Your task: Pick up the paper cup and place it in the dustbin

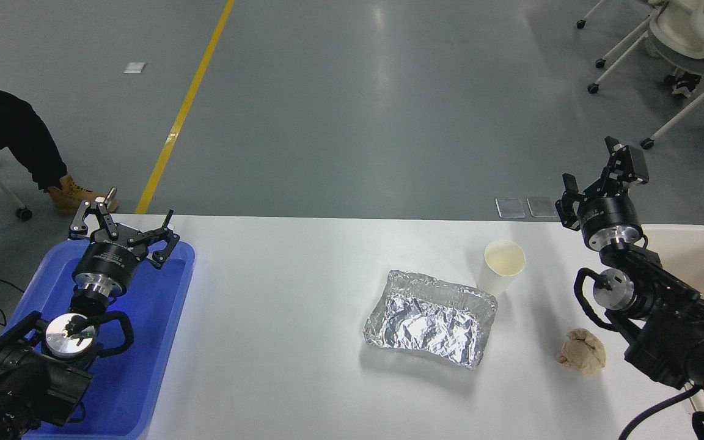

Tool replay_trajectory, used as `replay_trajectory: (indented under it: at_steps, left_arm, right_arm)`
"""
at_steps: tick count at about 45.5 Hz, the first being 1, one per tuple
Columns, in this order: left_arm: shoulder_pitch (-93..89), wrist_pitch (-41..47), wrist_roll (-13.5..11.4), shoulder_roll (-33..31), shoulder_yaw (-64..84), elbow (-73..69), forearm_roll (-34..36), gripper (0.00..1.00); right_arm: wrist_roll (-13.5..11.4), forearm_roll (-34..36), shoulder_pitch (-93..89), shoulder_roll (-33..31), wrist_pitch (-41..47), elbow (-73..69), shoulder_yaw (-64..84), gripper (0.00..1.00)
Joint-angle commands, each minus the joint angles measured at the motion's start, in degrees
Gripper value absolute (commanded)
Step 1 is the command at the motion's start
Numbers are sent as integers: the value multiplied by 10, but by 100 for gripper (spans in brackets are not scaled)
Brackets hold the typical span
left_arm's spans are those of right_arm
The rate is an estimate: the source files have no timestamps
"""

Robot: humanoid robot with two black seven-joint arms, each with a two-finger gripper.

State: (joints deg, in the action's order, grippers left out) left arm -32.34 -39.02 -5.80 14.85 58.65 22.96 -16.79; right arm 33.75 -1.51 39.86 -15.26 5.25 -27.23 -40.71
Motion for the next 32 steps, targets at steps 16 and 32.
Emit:
replay_trajectory:
  at_steps: [16,32]
  left_arm:
    - [0,0,0,0,1,0,0,100]
    - [0,0,0,0,1,0,0,100]
  right_arm:
    - [2,7,-6,2,1,0,0,100]
    - [2,4,-4,1,0,2,2,100]
